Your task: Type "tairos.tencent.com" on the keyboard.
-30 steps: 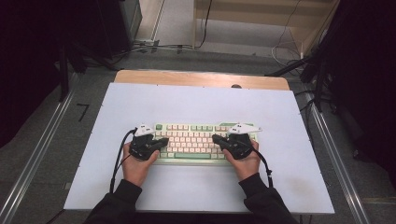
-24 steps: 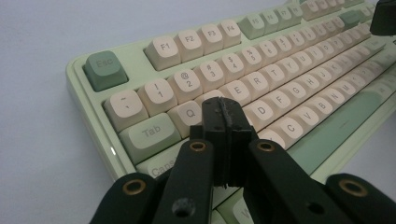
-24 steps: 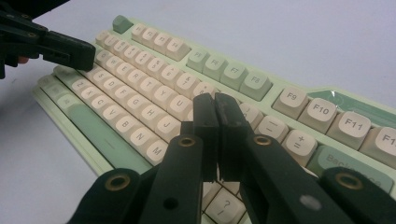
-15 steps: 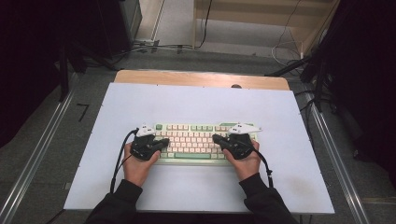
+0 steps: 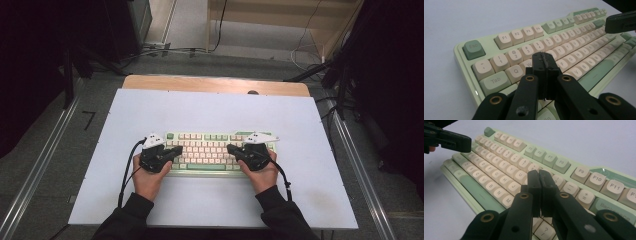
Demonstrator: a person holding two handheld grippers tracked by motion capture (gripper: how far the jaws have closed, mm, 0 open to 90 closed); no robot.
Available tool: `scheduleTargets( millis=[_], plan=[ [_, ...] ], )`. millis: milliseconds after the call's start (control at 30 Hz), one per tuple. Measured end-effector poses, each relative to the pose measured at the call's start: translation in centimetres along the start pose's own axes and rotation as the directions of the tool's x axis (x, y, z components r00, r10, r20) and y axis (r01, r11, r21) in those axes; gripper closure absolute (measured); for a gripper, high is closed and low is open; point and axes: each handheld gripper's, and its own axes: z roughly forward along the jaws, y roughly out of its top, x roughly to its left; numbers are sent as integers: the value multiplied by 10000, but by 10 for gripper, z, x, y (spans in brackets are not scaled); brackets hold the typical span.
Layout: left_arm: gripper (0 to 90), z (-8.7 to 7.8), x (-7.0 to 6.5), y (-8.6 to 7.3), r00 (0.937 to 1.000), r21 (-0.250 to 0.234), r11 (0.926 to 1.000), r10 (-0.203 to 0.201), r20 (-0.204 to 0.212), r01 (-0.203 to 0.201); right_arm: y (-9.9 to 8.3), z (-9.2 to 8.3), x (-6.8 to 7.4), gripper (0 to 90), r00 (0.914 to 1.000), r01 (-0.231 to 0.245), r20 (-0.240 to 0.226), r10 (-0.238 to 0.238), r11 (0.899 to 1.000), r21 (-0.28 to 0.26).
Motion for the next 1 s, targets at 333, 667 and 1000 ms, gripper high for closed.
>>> scheduleTargets(
  millis=[333,667,1000],
  plan=[
    [900,0,0,0,10000,-41,10000,-23,-39,23,1,4,1,863,10000,34,25,-35,10000,66],
    [900,1,0,0,10000,2,10000,-17,-24,17,4,14,4,870,9999,106,-49,-105,9998,183],
    [900,0,0,0,10000,-26,10000,-66,32,66,9,26,9,875,9997,213,130,-220,9983,534]
  ],
)
